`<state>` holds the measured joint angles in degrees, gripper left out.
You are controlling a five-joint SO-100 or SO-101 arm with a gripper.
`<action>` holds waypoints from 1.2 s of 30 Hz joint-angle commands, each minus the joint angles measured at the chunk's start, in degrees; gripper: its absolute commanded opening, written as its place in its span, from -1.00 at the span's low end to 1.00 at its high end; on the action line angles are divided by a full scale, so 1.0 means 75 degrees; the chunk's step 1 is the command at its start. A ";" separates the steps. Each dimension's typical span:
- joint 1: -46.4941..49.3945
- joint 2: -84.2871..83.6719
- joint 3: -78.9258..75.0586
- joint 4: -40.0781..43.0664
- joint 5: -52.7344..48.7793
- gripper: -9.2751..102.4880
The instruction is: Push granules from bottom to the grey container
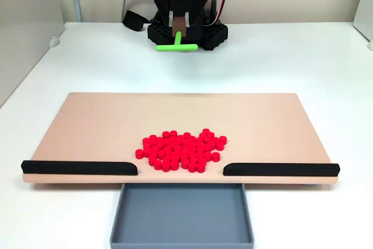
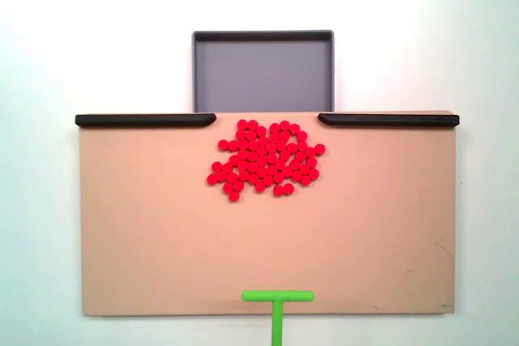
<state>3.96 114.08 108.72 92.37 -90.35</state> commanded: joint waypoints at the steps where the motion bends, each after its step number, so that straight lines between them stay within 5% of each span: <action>1: -0.0059 0.0340 -0.0117 -0.0012 0.0023 -0.84; 36: 0.0023 0.0152 -0.0117 -0.0012 -0.0223 -0.84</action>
<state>3.96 114.08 108.72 92.37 -91.32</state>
